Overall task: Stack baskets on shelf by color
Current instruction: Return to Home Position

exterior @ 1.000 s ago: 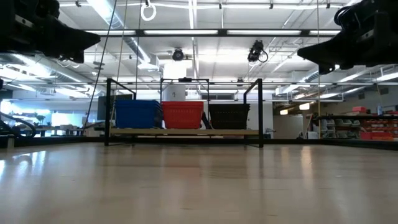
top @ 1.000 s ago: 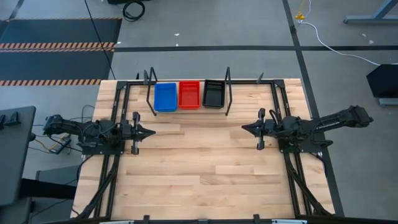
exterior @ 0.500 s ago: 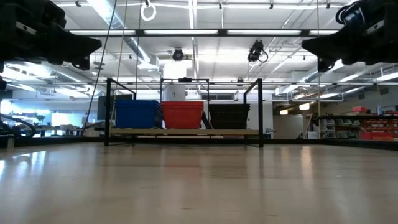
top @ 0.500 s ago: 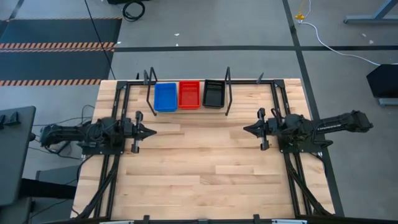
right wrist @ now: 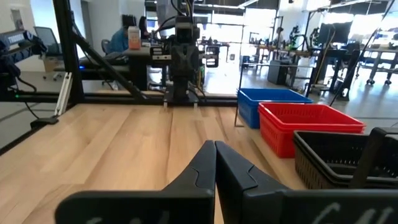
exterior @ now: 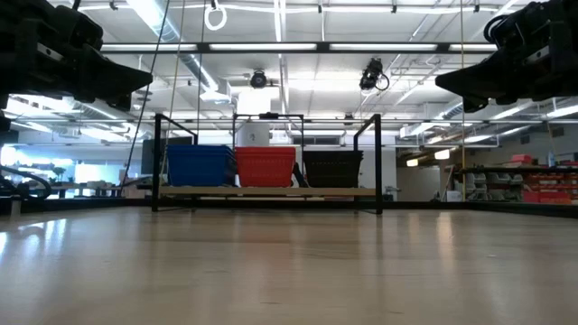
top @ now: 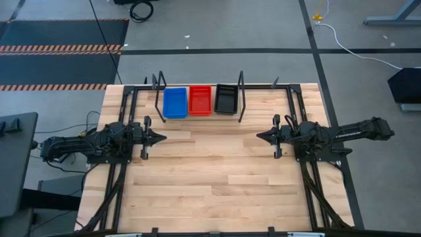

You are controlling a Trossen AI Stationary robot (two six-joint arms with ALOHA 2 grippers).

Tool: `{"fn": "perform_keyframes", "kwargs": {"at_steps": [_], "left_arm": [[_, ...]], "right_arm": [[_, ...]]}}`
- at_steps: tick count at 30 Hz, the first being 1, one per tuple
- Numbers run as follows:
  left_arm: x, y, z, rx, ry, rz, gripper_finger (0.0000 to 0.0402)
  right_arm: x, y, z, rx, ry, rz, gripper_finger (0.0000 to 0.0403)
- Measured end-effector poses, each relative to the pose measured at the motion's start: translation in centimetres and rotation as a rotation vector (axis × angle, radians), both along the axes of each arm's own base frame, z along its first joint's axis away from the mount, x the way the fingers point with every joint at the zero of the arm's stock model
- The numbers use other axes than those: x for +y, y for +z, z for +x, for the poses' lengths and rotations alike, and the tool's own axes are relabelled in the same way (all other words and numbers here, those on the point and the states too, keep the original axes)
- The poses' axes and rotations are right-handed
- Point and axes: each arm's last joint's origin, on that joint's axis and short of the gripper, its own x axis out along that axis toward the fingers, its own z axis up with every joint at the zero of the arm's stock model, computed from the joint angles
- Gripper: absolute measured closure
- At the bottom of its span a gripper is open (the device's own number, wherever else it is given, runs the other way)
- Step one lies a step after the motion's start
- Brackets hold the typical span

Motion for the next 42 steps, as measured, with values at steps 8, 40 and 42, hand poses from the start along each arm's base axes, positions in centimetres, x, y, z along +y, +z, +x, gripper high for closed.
{"fn": "perform_keyframes", "kwargs": {"at_steps": [8, 40, 42], "left_arm": [[0.00, 0.00, 0.00, -0.001, 0.001, -0.007, 0.0387], [0.01, 0.20, 0.00, -0.028, 0.000, -0.160, 0.0377], [0.01, 0.19, 0.00, -0.028, 0.000, -0.160, 0.0380]], "right_arm": [[0.00, 0.06, 0.00, -0.007, 0.000, -0.001, 0.0381], [0.00, 0.03, 0.00, -0.006, 0.000, 0.010, 0.0379], [0.00, 0.03, 0.00, -0.006, 0.000, 0.010, 0.0379]]}}
